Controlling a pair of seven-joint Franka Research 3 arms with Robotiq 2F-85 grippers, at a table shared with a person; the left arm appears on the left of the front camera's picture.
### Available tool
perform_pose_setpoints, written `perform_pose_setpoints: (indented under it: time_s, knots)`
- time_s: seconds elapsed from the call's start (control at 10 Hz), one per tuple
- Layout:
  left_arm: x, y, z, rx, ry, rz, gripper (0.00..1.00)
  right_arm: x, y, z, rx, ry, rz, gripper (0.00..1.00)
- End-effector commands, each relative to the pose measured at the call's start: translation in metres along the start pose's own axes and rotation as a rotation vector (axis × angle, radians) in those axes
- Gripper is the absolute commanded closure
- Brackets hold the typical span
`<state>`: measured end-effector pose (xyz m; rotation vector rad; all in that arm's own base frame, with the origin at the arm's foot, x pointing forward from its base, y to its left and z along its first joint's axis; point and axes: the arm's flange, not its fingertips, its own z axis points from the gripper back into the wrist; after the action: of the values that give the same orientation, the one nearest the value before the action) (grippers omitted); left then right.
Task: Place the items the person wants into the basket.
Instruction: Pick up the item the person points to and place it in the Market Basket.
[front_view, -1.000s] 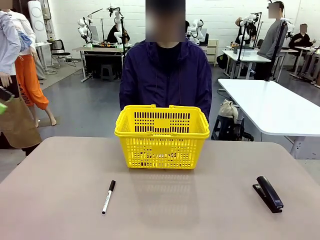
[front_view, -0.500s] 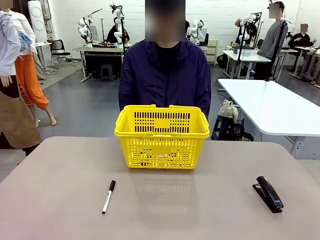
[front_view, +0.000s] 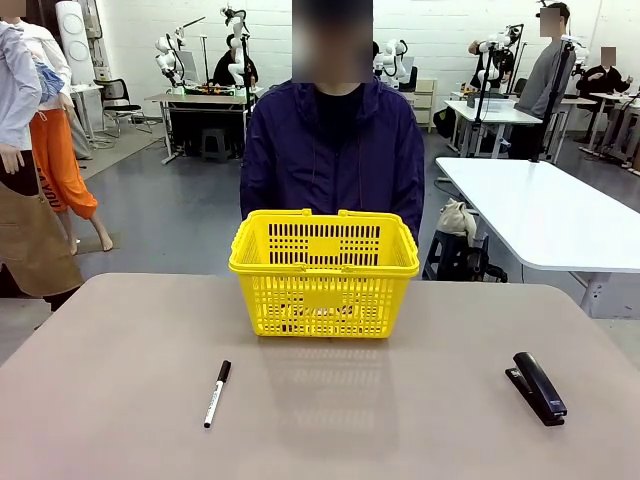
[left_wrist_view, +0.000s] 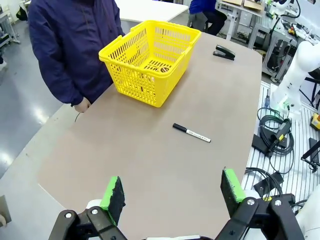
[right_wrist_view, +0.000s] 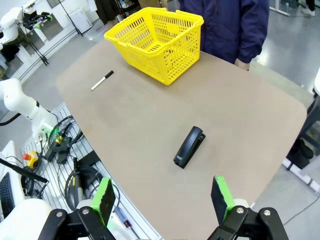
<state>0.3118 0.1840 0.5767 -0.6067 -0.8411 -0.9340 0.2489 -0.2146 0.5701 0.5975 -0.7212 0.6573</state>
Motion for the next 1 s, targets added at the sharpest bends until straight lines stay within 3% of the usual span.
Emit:
perform_pose_setpoints:
  time_s: [0.0,0.9]
  knots:
    - [0.0007,0.0012,-0.006,-0.008,-0.008,-0.018,0.0,0.0021,-0.0014,-0.0003,0.018,-0.038,0.013,0.0]
    - [0.0,0.0,0.0,0.0,0.0,0.0,0.0,0.0021,-0.0014,-0.0003,0.018,-0.038,0.013,0.0]
